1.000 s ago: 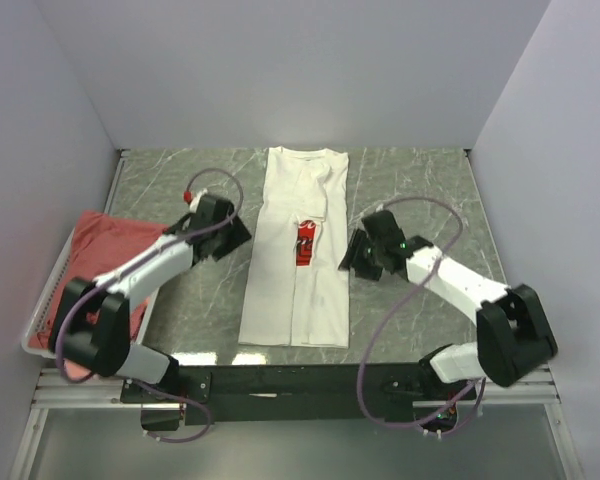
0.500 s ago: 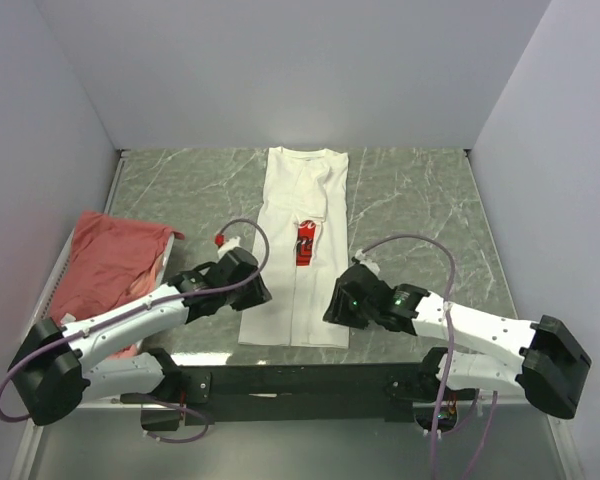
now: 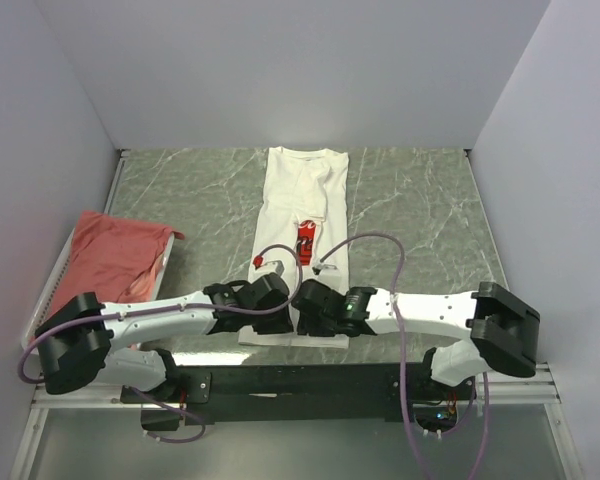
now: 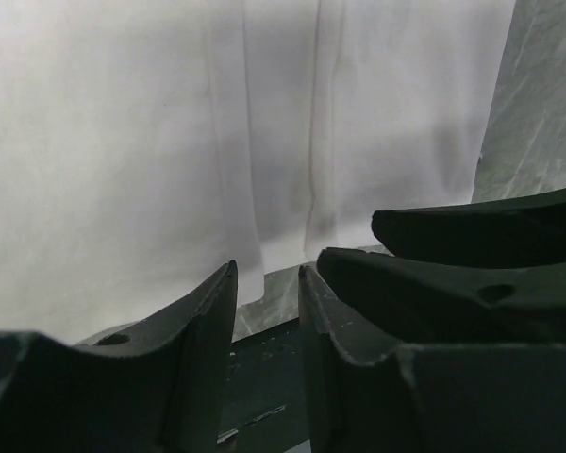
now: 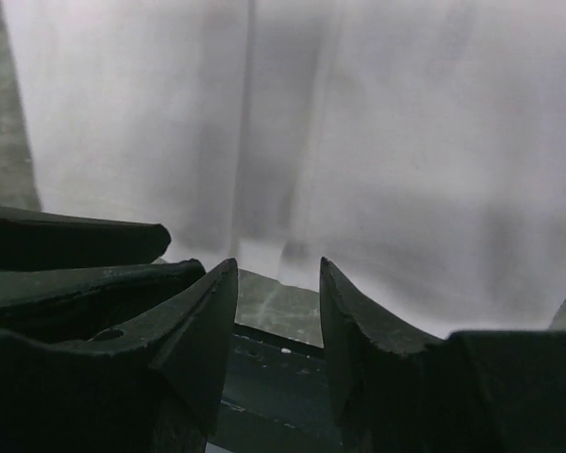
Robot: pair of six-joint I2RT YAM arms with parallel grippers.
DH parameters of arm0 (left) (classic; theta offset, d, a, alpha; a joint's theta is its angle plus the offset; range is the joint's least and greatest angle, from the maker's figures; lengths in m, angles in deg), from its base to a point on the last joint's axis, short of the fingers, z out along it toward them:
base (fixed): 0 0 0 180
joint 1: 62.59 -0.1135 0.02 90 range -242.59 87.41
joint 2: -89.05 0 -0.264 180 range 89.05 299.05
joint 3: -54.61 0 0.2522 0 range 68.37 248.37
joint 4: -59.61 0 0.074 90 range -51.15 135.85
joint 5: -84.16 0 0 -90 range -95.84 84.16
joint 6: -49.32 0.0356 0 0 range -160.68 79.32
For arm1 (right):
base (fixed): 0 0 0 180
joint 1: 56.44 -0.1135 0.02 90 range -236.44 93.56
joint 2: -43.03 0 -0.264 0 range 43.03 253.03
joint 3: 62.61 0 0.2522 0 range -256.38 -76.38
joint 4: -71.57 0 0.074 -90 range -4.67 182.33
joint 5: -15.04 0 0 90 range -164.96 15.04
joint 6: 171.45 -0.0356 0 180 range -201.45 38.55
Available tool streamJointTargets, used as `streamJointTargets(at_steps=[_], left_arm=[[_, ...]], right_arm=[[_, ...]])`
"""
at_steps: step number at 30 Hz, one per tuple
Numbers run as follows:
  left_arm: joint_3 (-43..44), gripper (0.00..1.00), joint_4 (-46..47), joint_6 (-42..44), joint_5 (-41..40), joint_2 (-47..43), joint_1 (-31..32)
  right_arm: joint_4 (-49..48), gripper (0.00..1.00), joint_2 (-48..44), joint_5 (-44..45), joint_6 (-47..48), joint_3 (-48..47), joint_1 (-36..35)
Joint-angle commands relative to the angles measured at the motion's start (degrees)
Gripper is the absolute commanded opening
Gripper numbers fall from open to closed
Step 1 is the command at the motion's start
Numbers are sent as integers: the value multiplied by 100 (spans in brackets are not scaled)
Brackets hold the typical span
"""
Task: Fold and stack the t-shirts
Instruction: Fold the tshirt
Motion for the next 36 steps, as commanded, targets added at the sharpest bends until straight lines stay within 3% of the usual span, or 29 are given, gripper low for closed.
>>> streamJointTargets(at_steps=[1, 13, 18, 21, 26, 36], left_arm=[[-57, 39, 367, -128, 134, 112, 126], [-180, 30, 587, -330, 152, 605, 337], [-145, 20, 631, -348, 196, 684, 372], [-101, 4, 622, -321, 222, 745, 407], [-22, 0, 596, -330, 231, 772, 468], [66, 0, 429, -365, 222, 464, 530]], right_arm=[[-78, 47, 243, 333, -294, -210, -205], [-69, 39, 630, 465, -575, -245, -461], [-166, 38, 587, 456, -558, -227, -469], [-227, 35, 508, 465, -558, -183, -469], [-377, 32, 411, 395, -540, -95, -469], [-605, 3, 279, 280, -443, -69, -469]])
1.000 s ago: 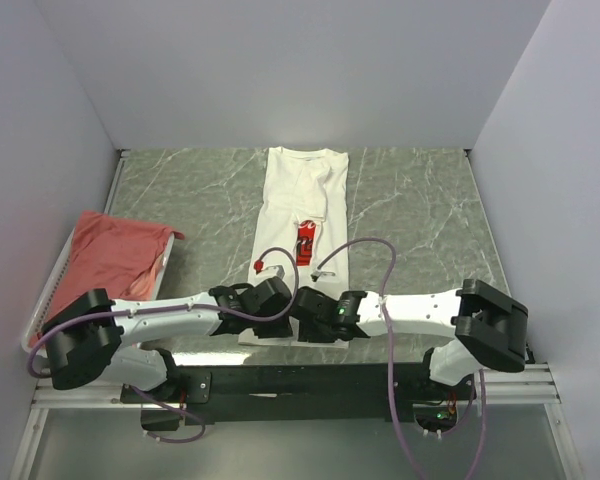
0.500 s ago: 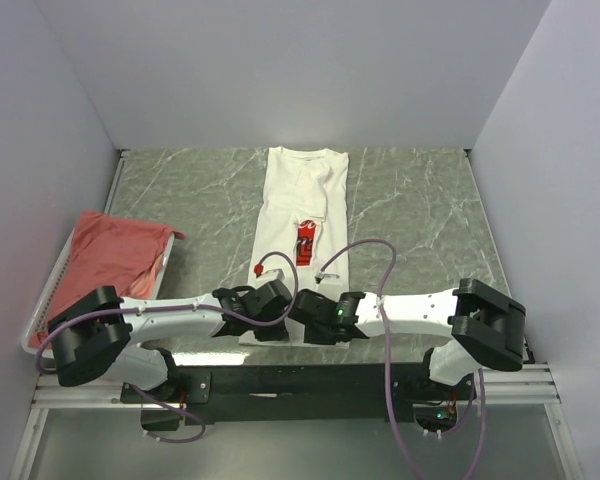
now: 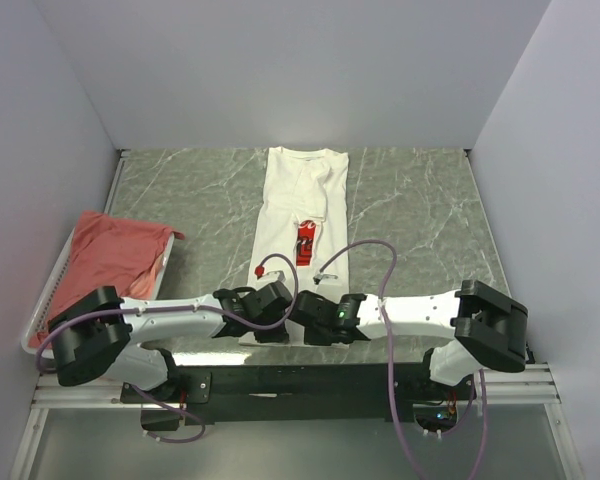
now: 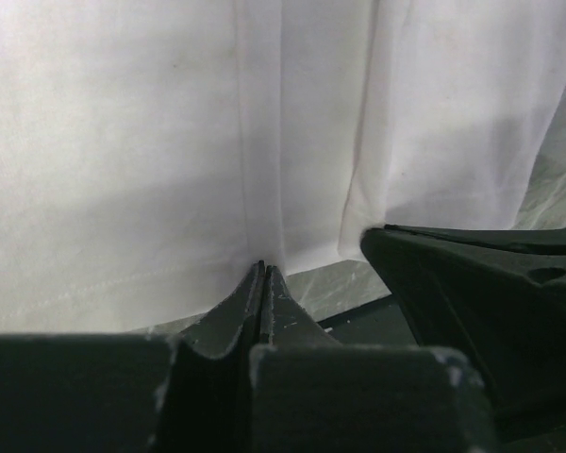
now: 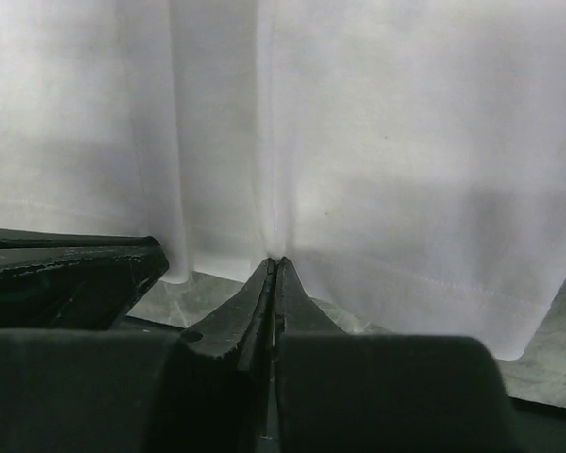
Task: Fold and stack the t-shirts
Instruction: Fold the tshirt
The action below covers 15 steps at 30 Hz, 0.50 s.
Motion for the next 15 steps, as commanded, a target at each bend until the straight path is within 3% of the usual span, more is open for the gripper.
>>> streamJointTargets(at_steps=[1, 8, 15], left_arm=[[311, 0, 82, -18, 67, -65, 342], [275, 0, 99, -79, 76, -275, 342], [240, 0, 11, -158, 15, -390, 342]], right_arm=[[-793, 0, -226, 99, 20, -146, -137], [-803, 0, -464, 99, 82, -154, -216], [-864, 0, -139, -50, 108, -233, -295]])
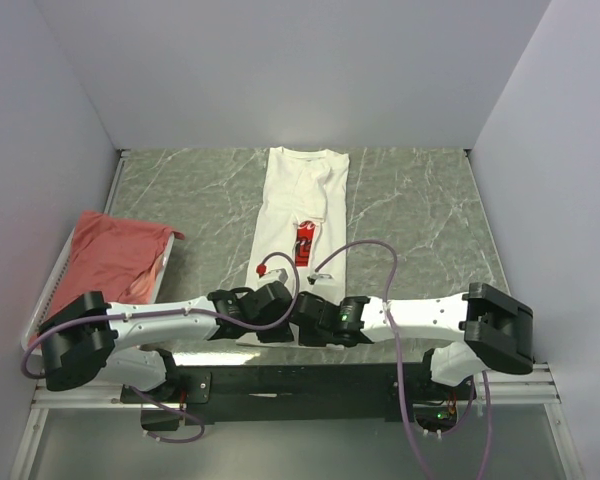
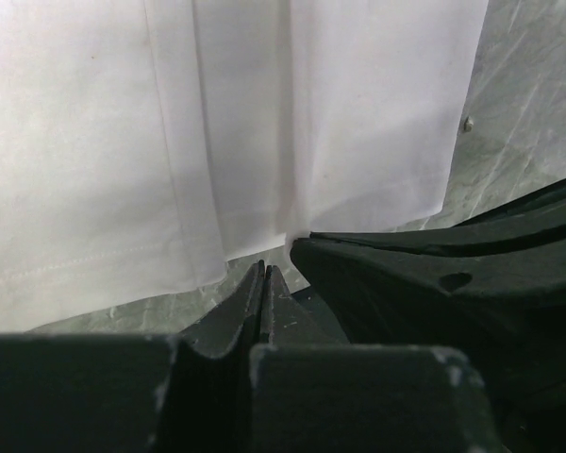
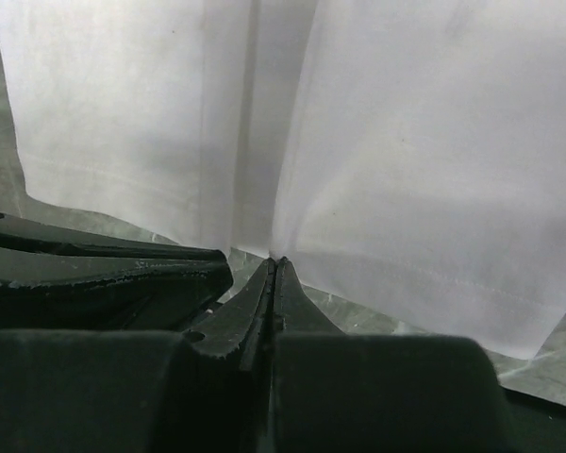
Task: Fold and stack the t-shirts
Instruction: Fold the tshirt
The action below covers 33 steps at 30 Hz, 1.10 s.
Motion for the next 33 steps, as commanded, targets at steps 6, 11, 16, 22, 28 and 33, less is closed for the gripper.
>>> streamJointTargets(at_steps=[6, 11, 16, 22, 28, 33], left_arm=[[137, 7, -85, -117, -69, -76, 187], [199, 12, -181, -65, -104, 30, 196], [375, 33, -525, 32, -280, 223, 205], [559, 41, -788, 76, -473, 469, 231], [726, 51, -894, 146, -640, 627, 292], [867, 46, -1008, 182, -763, 759, 371]], right_arm=[[-694, 24, 151, -112, 56, -198, -138], [-554, 44, -341, 45, 82, -154, -121], [61, 47, -1377, 371, -242, 135, 29], [132, 47, -2696, 248, -480, 1049, 643], [194, 47, -3207, 90, -419, 1471, 995], [-79, 47, -3111, -130, -419, 1735, 1066]])
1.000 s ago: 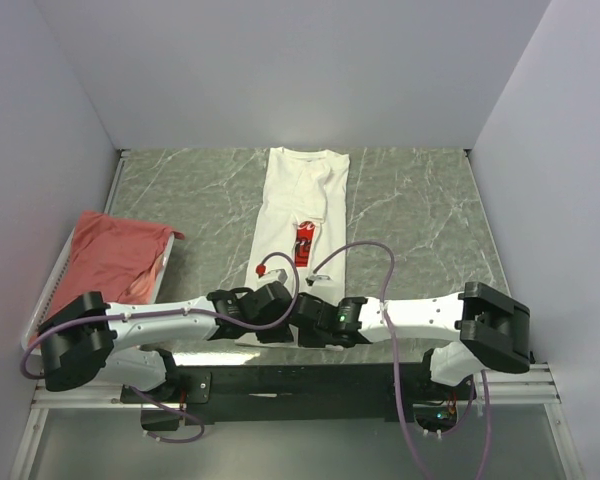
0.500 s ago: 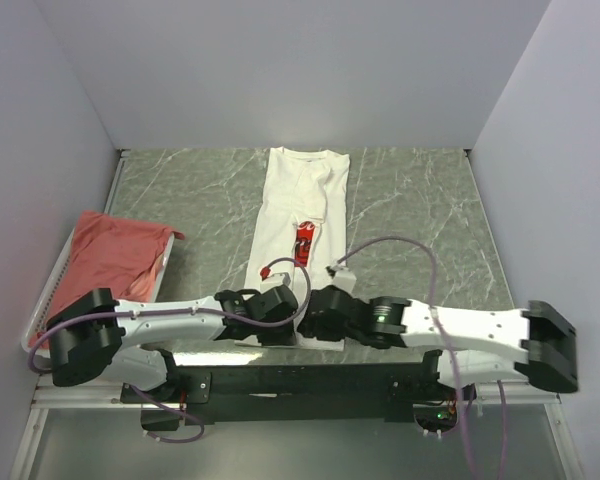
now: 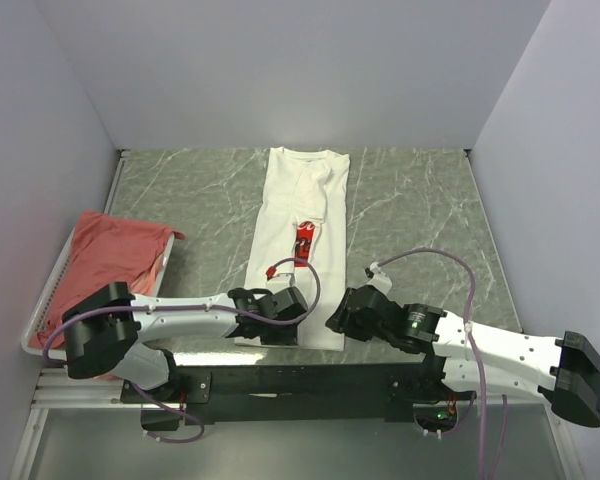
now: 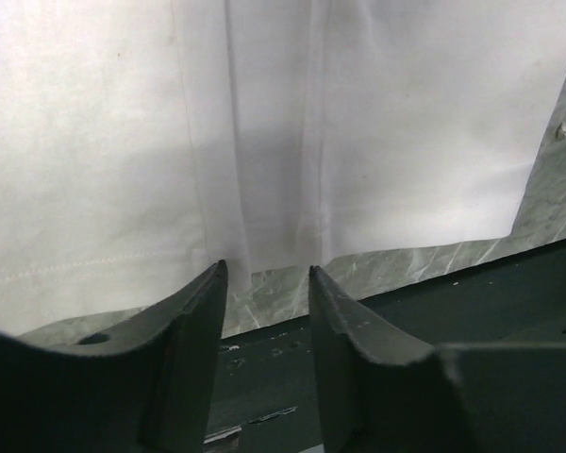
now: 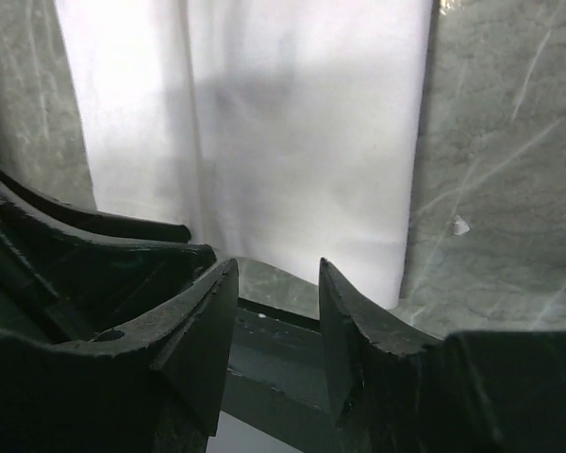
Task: Fold and stack the t-shirts
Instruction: Fold the tshirt
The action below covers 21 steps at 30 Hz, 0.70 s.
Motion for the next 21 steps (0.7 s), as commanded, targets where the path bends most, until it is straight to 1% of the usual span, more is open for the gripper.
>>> streamJointTargets(at_steps=[1, 3, 7, 13, 16, 18, 21], left_arm=[[253, 44, -141, 123, -252, 117, 96], [227, 38, -158, 105, -287, 187, 105], [226, 33, -211, 70, -401, 266, 184], [253, 19, -211, 70, -436, 337, 272], [297, 10, -246, 52, -472, 310, 298], [332, 1, -272, 70, -481, 293, 299], [349, 1, -299, 70, -481, 223, 342]], right_arm=[[-293, 47, 17, -90, -95, 129, 52], [-399, 47, 52, -152, -87, 181, 52], [-469, 47, 53, -179, -87, 234, 52], [-531, 46, 123, -231, -51, 261, 52], [-583, 46, 140, -267, -51, 287, 52], [-610, 46, 140, -275, -69, 305, 43], [-601, 46, 149, -267, -78, 322, 61]])
